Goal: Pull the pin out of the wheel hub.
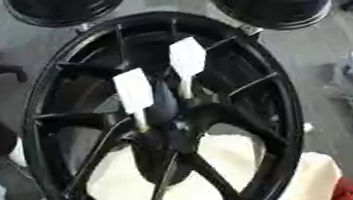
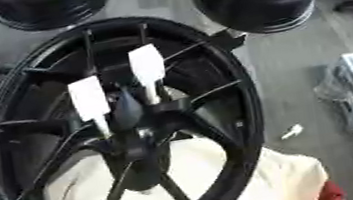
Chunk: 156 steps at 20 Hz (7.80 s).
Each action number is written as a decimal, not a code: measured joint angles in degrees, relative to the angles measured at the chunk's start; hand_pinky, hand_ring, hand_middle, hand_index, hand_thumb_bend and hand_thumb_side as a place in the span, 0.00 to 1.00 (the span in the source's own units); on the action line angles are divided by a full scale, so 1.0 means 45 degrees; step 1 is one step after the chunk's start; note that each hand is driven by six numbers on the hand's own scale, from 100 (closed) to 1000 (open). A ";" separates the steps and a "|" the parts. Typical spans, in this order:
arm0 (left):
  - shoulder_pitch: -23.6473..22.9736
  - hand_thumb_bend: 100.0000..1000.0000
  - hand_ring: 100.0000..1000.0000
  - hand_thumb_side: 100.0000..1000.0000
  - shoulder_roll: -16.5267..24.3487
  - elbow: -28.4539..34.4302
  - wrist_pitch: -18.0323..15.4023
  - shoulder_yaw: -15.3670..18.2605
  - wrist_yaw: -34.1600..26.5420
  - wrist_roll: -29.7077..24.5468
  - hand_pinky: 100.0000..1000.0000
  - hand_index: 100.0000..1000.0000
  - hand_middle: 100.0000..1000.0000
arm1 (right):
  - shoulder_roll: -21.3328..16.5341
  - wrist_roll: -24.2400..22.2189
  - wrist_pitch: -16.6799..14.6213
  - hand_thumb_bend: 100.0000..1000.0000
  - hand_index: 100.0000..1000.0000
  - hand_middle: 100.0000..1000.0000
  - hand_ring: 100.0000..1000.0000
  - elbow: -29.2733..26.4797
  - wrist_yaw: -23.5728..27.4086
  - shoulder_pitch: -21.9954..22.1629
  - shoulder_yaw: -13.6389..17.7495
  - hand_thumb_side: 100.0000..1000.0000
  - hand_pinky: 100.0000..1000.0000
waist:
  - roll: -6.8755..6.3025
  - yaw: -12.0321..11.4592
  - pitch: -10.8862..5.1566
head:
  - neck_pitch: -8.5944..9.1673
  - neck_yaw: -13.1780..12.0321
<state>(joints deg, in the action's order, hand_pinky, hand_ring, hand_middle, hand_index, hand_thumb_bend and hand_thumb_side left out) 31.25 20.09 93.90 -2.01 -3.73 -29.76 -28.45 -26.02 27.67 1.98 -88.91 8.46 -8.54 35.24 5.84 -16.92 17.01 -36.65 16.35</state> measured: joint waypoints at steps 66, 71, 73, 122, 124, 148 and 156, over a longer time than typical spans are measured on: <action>-0.0904 0.06 0.89 0.72 0.1096 0.0477 -0.0470 -0.0240 0.0103 -0.0320 0.83 0.86 0.83 | -0.5636 -0.8733 -0.3546 0.00 0.79 0.71 0.69 0.2686 -0.3529 -0.8446 -0.8249 0.01 0.76 | 0.0599 0.0456 -0.0424 | -0.0576 -0.0200; -0.0905 0.06 0.89 0.72 0.1124 0.0473 -0.0468 -0.0245 0.0104 -0.0356 0.83 0.86 0.83 | -0.5035 -0.9022 -0.3521 0.00 0.78 0.69 0.67 0.2673 -0.3816 -0.8471 -0.8400 0.02 0.76 | 0.0599 0.0435 -0.0431 | -0.0576 -0.0178; -0.0905 0.06 0.89 0.72 0.1125 0.0472 -0.0464 -0.0248 0.0104 -0.0359 0.83 0.86 0.83 | -0.4876 -0.9033 -0.3503 0.00 0.78 0.69 0.67 0.2675 -0.3926 -0.8471 -0.8413 0.02 0.75 | 0.0599 0.0430 -0.0433 | -0.0576 -0.0149; -0.1109 0.05 0.90 0.73 0.1252 0.0302 -0.0436 -0.0500 0.0237 -0.0588 0.83 0.86 0.83 | -0.4690 -1.7402 -0.4186 0.29 0.86 0.76 0.78 0.2096 -0.5975 -0.8437 -1.0672 0.50 0.79 | 0.0807 0.0527 -0.0922 | -0.0797 -0.0477; -0.1111 0.05 0.90 0.73 0.1252 0.0289 -0.0442 -0.0546 0.0244 -0.0608 0.83 0.86 0.83 | -0.4689 -1.7309 -0.4217 0.41 0.85 0.75 0.77 0.2094 -0.6047 -0.8451 -1.0668 0.53 0.79 | 0.0819 0.0527 -0.0924 | -0.0799 -0.0479; -0.0931 0.06 0.90 0.71 0.1253 0.0190 -0.0099 -0.0704 -0.0124 -0.0755 0.83 0.86 0.84 | -0.4244 -1.5887 -0.4025 0.39 0.85 0.75 0.75 0.1024 -0.6834 -0.8456 -1.0836 0.55 0.78 | 0.0758 0.0520 -0.1113 | -0.1222 -0.0276; -0.1405 0.00 0.90 0.70 0.2232 0.1026 -0.0483 -0.0719 -0.0743 -0.0942 0.83 0.86 0.84 | -0.4205 -1.6182 -0.4329 0.39 0.84 0.75 0.76 0.1209 -0.6868 -0.8635 -1.1060 0.54 0.79 | 0.0728 0.0389 -0.1114 | -0.1237 -0.0069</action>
<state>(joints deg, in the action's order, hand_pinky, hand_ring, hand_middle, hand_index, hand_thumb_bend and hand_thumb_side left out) 24.93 30.13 98.51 -4.18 -6.97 -33.10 -32.69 -44.94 -45.15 -17.50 -83.47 -22.45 -47.39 -14.53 9.12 -15.17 12.00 -42.22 16.04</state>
